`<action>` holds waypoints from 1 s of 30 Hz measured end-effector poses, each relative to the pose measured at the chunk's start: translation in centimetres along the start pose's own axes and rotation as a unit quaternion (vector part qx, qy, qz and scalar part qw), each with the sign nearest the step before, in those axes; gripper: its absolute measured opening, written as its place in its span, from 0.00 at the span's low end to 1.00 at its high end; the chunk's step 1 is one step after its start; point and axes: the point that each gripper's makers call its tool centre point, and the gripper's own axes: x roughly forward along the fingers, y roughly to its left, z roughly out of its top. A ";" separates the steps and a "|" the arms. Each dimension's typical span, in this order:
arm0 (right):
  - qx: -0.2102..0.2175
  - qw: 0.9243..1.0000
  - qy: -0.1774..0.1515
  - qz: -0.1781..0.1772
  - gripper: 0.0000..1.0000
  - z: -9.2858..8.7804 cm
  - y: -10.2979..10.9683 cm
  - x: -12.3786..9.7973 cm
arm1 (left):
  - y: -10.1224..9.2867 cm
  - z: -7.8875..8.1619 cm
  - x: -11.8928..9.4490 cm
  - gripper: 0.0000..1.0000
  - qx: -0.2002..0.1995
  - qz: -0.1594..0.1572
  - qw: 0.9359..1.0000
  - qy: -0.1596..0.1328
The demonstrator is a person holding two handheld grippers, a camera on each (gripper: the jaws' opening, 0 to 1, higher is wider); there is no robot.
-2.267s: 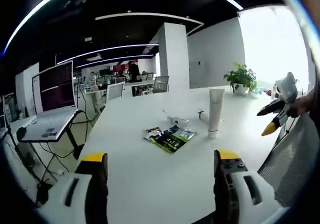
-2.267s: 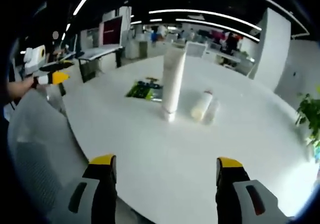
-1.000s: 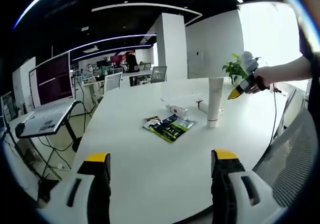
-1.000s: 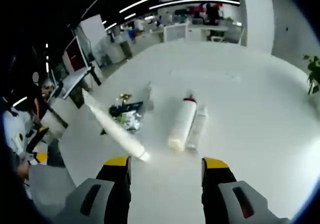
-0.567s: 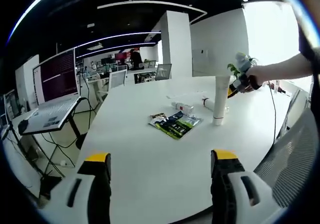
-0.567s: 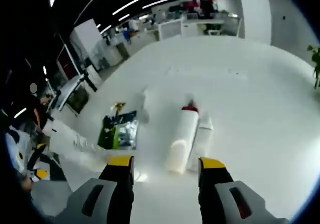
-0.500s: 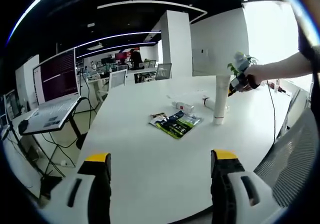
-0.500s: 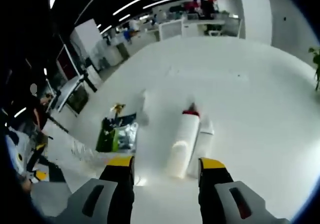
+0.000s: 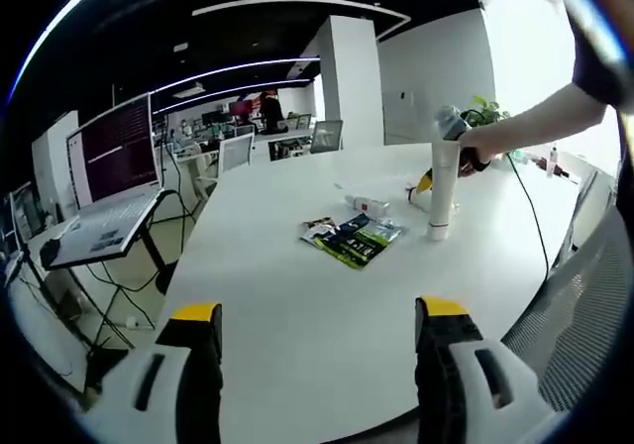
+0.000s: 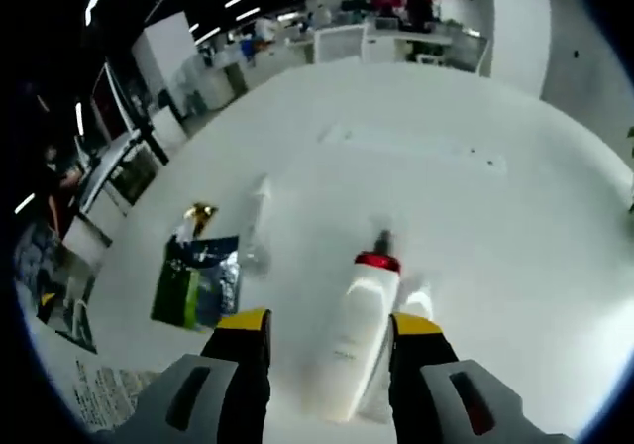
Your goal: Arrange the skincare products in the storage area until every visible bottle or jar stands upright without overlapping.
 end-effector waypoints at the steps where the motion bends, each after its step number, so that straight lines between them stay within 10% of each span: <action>1: -0.004 1.000 0.002 -0.003 0.40 0.0 -0.1 0.2 | 0.0 0.0 0.0 0.75 0.000 0.001 1.000 0.001; 30: -0.088 0.991 0.098 -0.033 0.34 -1.4 -2.2 3.8 | 0.0 -1.5 0.2 0.73 0.022 0.016 0.998 0.052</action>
